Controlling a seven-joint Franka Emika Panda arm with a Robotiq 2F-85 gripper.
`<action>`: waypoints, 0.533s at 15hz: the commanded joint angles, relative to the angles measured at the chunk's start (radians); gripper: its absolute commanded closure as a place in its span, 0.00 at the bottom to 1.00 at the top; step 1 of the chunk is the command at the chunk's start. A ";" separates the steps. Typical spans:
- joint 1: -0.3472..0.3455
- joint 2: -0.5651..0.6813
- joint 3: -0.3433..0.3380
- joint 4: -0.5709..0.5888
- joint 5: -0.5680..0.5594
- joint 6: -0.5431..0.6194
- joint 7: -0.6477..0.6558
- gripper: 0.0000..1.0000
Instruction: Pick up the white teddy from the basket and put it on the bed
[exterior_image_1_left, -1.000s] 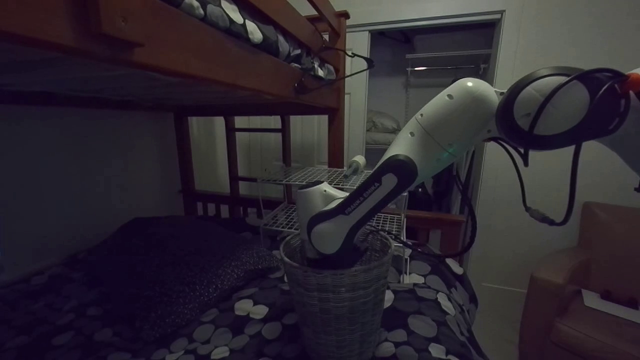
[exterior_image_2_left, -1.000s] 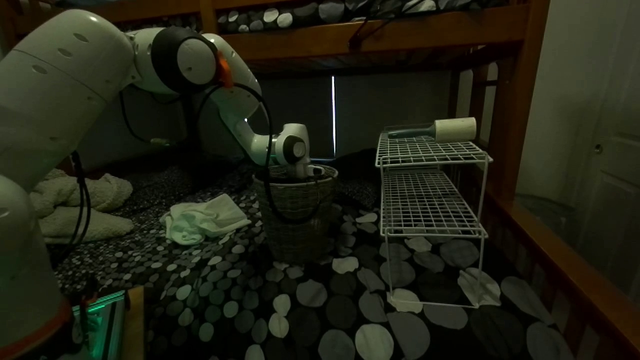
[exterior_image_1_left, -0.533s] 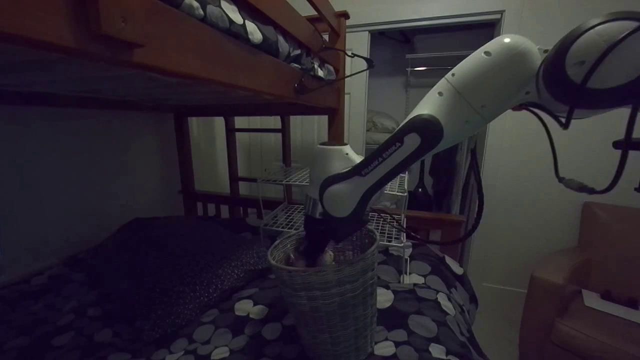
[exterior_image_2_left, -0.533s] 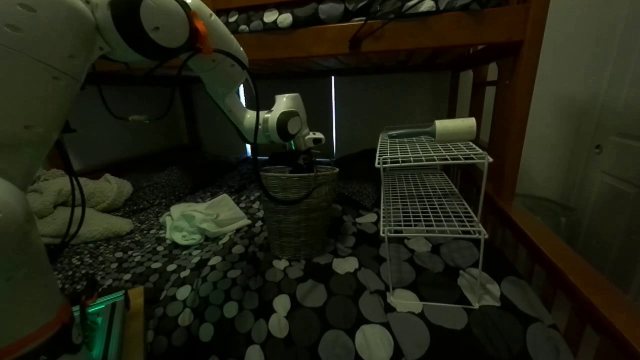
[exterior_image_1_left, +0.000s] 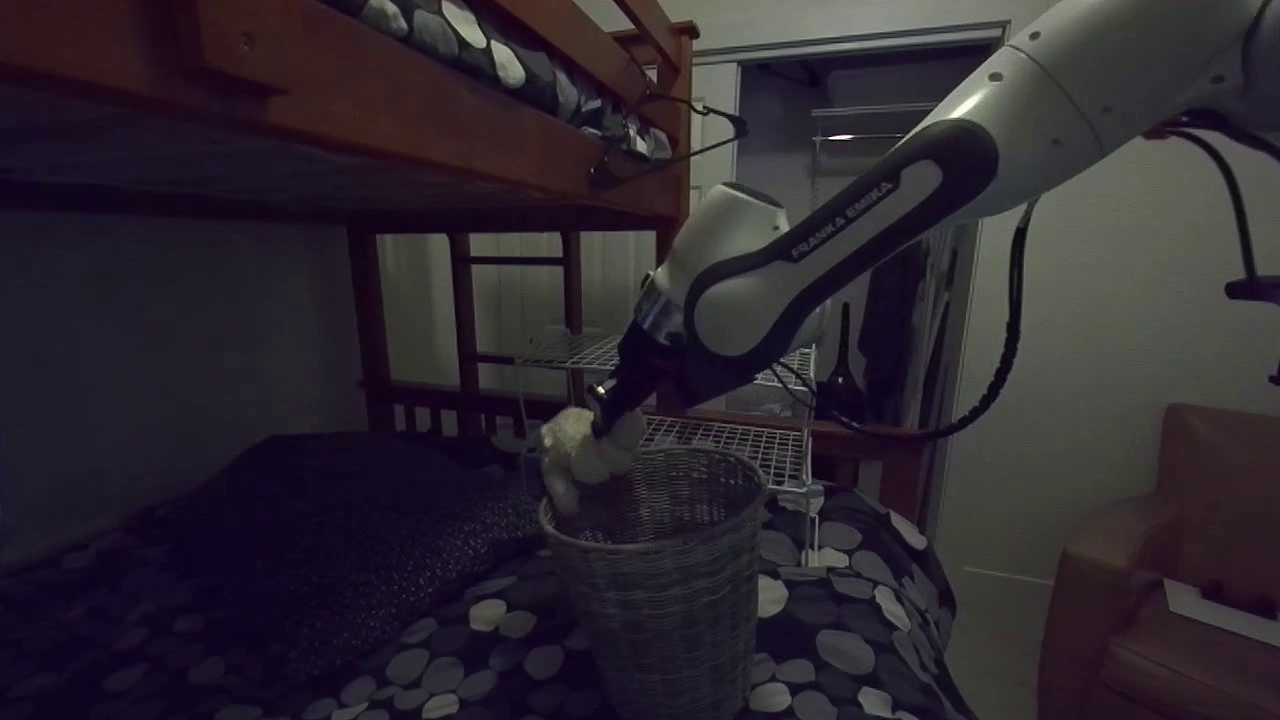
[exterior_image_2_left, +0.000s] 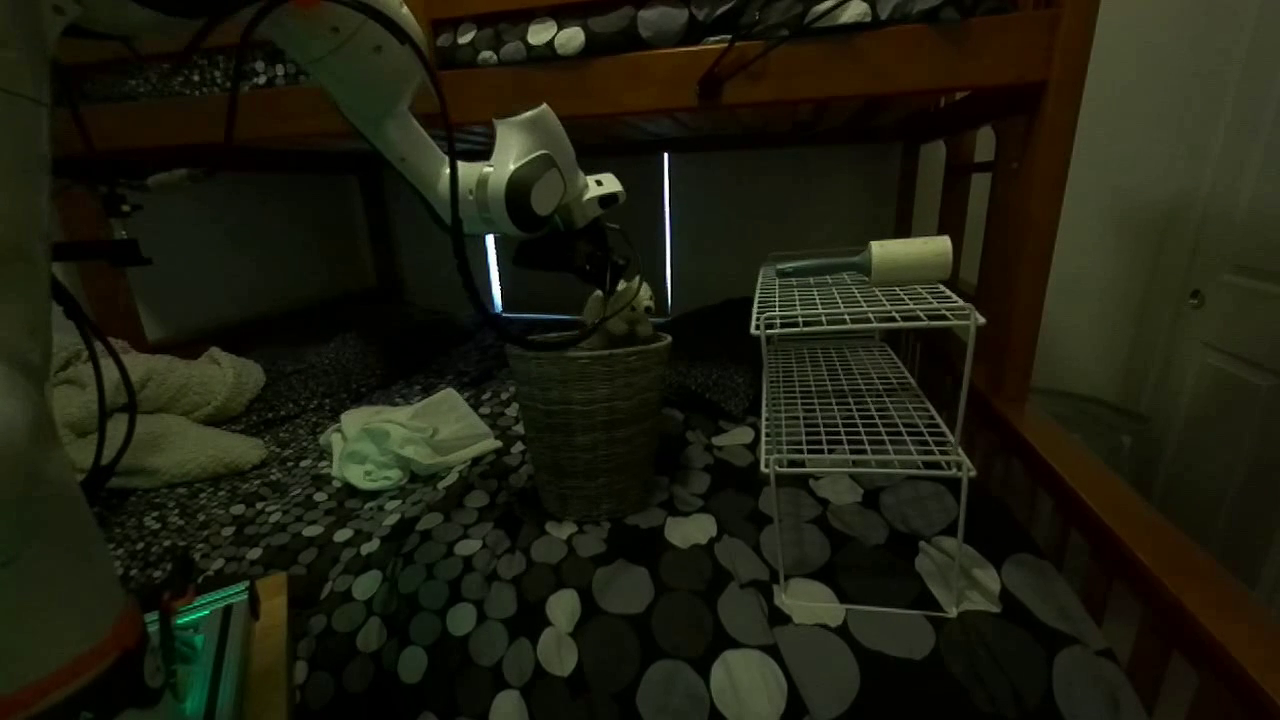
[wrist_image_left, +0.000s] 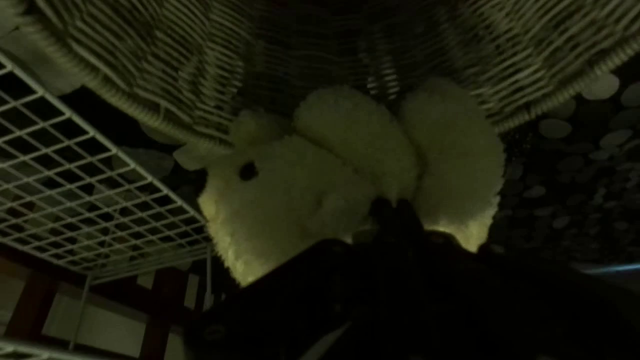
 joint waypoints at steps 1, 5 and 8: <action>-0.040 -0.150 0.035 -0.108 0.083 0.031 -0.073 0.98; -0.046 -0.273 -0.014 -0.160 0.021 0.048 -0.013 0.98; -0.043 -0.215 -0.005 -0.087 0.037 0.015 -0.032 0.96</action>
